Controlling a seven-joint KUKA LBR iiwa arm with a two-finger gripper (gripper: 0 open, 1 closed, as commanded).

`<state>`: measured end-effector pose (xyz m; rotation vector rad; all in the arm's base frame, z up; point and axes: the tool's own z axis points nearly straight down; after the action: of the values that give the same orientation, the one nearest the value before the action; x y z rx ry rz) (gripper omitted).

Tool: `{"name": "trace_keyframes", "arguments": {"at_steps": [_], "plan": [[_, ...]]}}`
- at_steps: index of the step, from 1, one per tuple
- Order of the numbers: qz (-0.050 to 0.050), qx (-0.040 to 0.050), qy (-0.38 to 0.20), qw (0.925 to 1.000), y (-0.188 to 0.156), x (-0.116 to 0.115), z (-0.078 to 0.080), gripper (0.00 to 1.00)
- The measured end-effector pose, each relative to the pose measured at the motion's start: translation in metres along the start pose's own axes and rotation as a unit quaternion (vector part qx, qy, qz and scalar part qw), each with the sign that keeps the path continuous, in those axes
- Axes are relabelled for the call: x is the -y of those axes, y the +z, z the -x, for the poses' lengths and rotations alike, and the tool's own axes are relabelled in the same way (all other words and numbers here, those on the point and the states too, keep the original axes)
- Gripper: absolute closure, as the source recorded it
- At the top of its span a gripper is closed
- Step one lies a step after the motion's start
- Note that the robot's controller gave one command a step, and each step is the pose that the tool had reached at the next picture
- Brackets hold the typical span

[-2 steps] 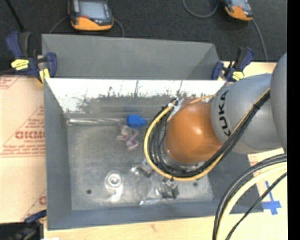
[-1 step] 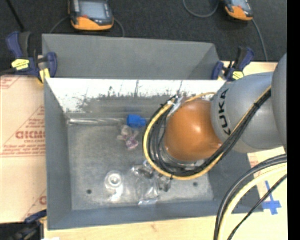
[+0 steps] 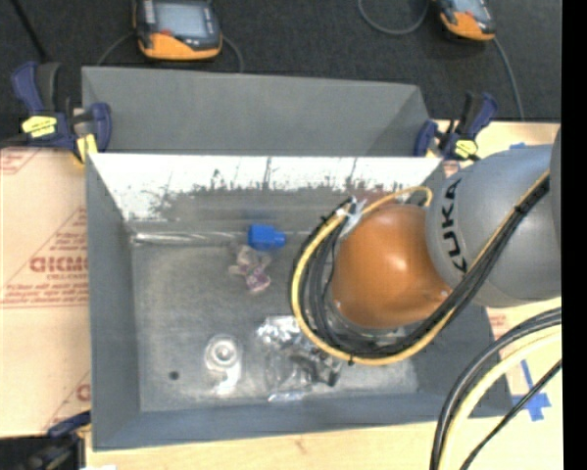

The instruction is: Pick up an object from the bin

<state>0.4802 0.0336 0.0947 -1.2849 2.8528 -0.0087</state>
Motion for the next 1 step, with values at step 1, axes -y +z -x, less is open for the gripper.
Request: {"name": "trace_keyframes", "arguments": {"at_steps": [1], "plan": [[0.001,0.0000,-0.009,1.0000,-0.0785,0.0218,0.0155,1.00]]}}
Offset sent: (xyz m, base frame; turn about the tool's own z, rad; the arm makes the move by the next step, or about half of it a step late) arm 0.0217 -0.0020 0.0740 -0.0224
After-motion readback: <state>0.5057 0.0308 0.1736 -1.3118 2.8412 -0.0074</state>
